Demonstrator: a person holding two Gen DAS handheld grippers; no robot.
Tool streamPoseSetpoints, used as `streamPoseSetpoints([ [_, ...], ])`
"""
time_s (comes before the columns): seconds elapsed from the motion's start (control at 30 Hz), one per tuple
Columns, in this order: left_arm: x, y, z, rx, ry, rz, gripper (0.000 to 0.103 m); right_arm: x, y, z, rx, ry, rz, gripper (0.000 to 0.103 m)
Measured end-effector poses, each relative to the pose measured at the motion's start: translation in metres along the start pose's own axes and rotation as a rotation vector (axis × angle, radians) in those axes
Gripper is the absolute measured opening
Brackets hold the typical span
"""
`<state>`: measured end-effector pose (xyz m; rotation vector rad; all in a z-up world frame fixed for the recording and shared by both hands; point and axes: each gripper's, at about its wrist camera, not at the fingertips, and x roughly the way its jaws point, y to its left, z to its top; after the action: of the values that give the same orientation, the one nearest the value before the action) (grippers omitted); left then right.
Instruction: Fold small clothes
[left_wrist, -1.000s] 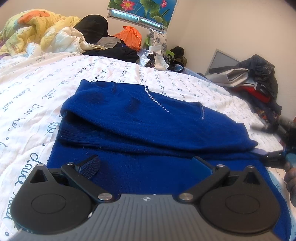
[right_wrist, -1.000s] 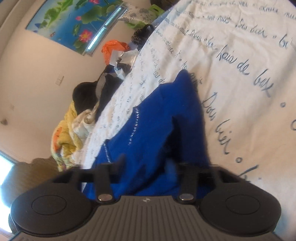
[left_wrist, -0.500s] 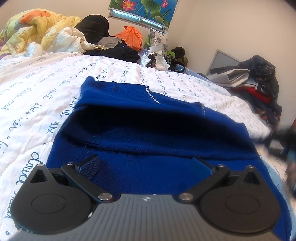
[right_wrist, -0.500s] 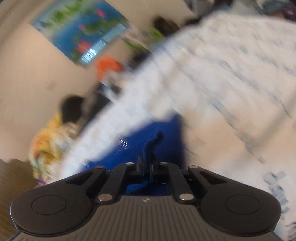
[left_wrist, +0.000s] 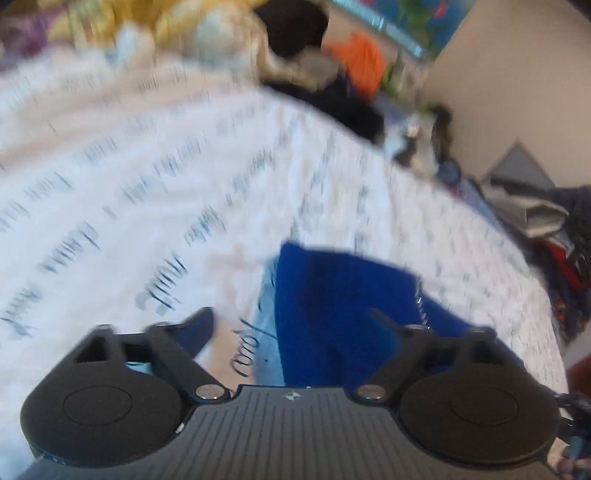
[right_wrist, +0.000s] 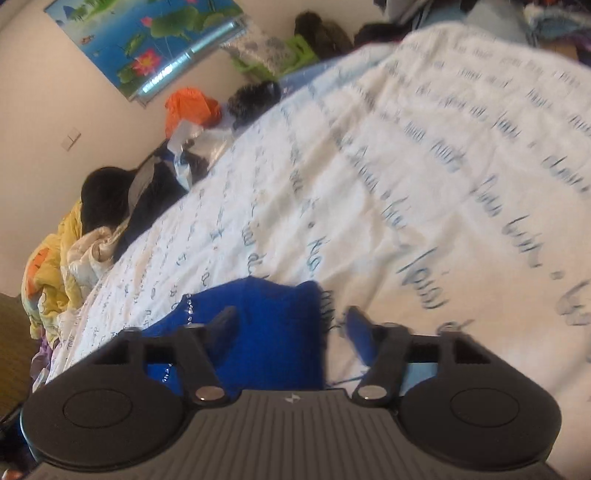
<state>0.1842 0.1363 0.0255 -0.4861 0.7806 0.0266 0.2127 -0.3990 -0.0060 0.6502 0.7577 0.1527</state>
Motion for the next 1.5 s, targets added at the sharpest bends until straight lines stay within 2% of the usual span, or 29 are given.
streamPoseSetpoints([
  [0.03,0.002,-0.008,0.000,0.058,-0.028,0.028,0.046,0.010,0.004,-0.001,-0.011,0.031,0.006,0.011],
  [0.07,0.008,-0.015,0.001,0.106,0.003,0.037,0.010,0.017,0.010,-0.005,-0.037,0.038,0.001,0.009],
  [0.1,0.009,-0.020,0.001,0.126,0.016,0.058,0.006,0.015,0.019,-0.007,-0.085,0.022,-0.022,0.009],
  [0.2,-0.008,-0.027,-0.009,0.245,-0.101,0.118,0.007,-0.008,0.016,-0.006,-0.100,-0.109,0.007,0.009],
  [0.27,0.000,-0.023,-0.015,0.285,-0.079,0.161,0.007,-0.002,-0.003,-0.008,-0.063,-0.092,-0.032,0.007],
  [0.33,0.004,-0.018,-0.023,0.293,-0.086,0.165,0.009,0.001,-0.013,-0.014,-0.041,-0.092,0.008,0.009],
  [0.4,-0.007,-0.019,-0.023,0.291,-0.068,0.132,0.011,-0.006,-0.013,-0.015,0.019,-0.082,0.026,0.015],
  [0.43,-0.018,-0.018,-0.025,0.288,-0.073,0.123,0.023,-0.012,-0.010,-0.015,0.034,-0.070,0.030,0.022],
  [0.47,-0.034,-0.016,-0.030,0.288,-0.090,0.105,0.045,-0.023,-0.006,-0.017,0.022,-0.065,0.045,0.031],
  [0.5,-0.051,-0.013,-0.037,0.281,-0.116,0.081,0.059,-0.036,-0.001,-0.022,-0.003,-0.071,0.060,0.038],
  [0.53,-0.069,-0.008,-0.047,0.269,-0.143,0.050,0.081,-0.051,0.002,-0.029,-0.027,-0.078,0.072,0.053],
  [0.57,-0.086,-0.004,-0.059,0.263,-0.158,0.009,0.089,-0.064,0.004,-0.037,-0.050,-0.074,0.087,0.067],
  [0.6,-0.099,0.001,-0.071,0.262,-0.146,-0.025,0.088,-0.076,0.005,-0.048,-0.067,-0.056,0.104,0.069],
  [0.67,-0.104,0.006,-0.090,0.248,-0.057,-0.058,0.070,-0.087,0.003,-0.068,-0.081,0.009,0.109,0.068],
  [0.73,-0.094,0.008,-0.105,0.248,0.035,-0.054,0.055,-0.084,0.005,-0.085,-0.119,0.085,0.064,0.067],
  [0.8,-0.095,0.001,-0.116,0.315,-0.009,-0.001,0.048,-0.085,0.014,-0.097,-0.201,0.061,0.031,0.060],
  [0.83,-0.094,-0.004,-0.118,0.348,-0.017,0.034,0.011,-0.084,0.017,-0.098,-0.205,0.082,0.018,0.017],
  [0.87,-0.093,-0.006,-0.119,0.374,-0.019,0.074,0.006,-0.080,0.017,-0.098,-0.192,0.114,0.020,0.003],
  [0.93,-0.093,0.000,-0.118,0.387,-0.031,0.083,0.007,-0.082,0.007,-0.097,-0.212,0.097,0.020,0.002],
  [1.03,-0.104,0.009,-0.122,0.388,-0.028,0.069,0.009,-0.089,-0.021,-0.093,-0.065,0.073,0.057,0.003],
  [1.1,-0.120,0.014,-0.127,0.360,-0.013,0.053,0.012,-0.098,-0.023,-0.099,0.001,0.098,0.062,0.004],
  [1.13,-0.130,0.018,-0.130,0.333,0.003,0.034,0.032,-0.106,-0.021,-0.103,0.023,0.119,0.062,0.009],
  [1.17,-0.142,0.025,-0.136,0.288,0.021,-0.013,0.060,-0.119,-0.018,-0.109,0.035,0.129,0.080,0.021],
  [1.2,-0.154,0.032,-0.143,0.237,0.031,-0.056,0.072,-0.134,-0.018,-0.117,0.042,0.133,0.109,0.031],
  [1.23,-0.166,0.039,-0.152,0.185,0.043,-0.094,0.086,-0.148,-0.020,-0.126,0.056,0.141,0.138,0.055],
  [1.27,-0.175,0.044,-0.161,0.140,0.064,-0.124,0.086,-0.161,-0.021,-0.137,0.065,0.150,0.158,0.066],
  [1.3,-0.182,0.050,-0.170,0.097,0.098,-0.146,0.084,-0.173,-0.023,-0.148,0.067,0.165,0.161,0.071],
  [1.4,-0.201,0.062,-0.195,-0.017,0.133,-0.204,0.084,-0.193,-0.022,-0.179,0.062,0.246,0.123,0.070],
  [1.5,-0.213,0.065,-0.208,-0.071,0.173,-0.234,0.084,-0.212,-0.001,-0.200,-0.029,0.232,0.065,0.071],
])
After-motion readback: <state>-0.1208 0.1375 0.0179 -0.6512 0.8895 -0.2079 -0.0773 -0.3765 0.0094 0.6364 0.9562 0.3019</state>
